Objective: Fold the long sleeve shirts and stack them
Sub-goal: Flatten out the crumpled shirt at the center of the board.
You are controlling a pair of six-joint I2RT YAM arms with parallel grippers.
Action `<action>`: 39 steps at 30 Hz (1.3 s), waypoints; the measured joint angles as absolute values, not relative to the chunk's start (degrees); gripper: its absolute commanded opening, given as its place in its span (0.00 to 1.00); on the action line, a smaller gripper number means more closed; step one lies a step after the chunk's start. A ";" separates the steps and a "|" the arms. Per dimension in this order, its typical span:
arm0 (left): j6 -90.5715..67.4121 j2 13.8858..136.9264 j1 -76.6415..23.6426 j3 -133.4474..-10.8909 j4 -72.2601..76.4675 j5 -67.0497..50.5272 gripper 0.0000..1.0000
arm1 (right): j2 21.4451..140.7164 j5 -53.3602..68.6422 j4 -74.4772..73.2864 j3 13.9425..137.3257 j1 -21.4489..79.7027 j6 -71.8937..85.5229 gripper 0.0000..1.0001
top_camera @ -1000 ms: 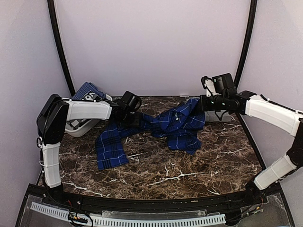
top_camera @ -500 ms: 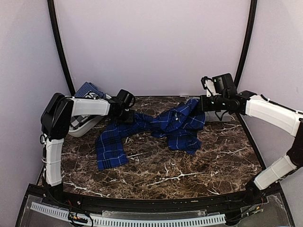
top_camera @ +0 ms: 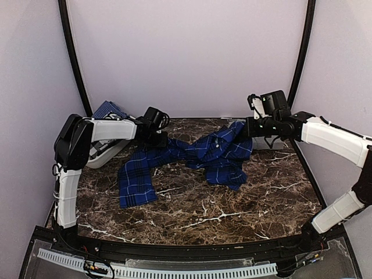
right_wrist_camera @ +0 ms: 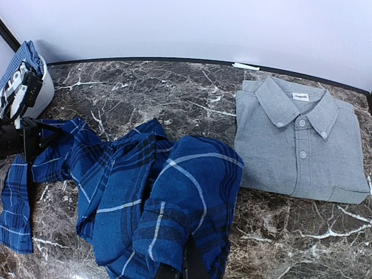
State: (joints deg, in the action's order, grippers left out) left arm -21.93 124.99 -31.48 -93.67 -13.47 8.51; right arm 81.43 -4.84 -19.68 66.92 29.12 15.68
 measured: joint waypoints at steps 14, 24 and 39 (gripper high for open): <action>-20.01 102.69 -31.99 -85.27 -15.05 12.14 0.00 | 71.57 -11.00 -22.52 69.60 29.28 14.70 0.00; -13.50 70.04 -37.80 -83.55 -12.80 9.19 0.00 | 61.45 -9.80 -26.11 83.96 29.28 11.64 0.00; -12.49 64.77 -39.29 -110.19 -20.73 2.92 0.00 | 64.03 1.80 -35.14 120.07 30.00 10.07 0.00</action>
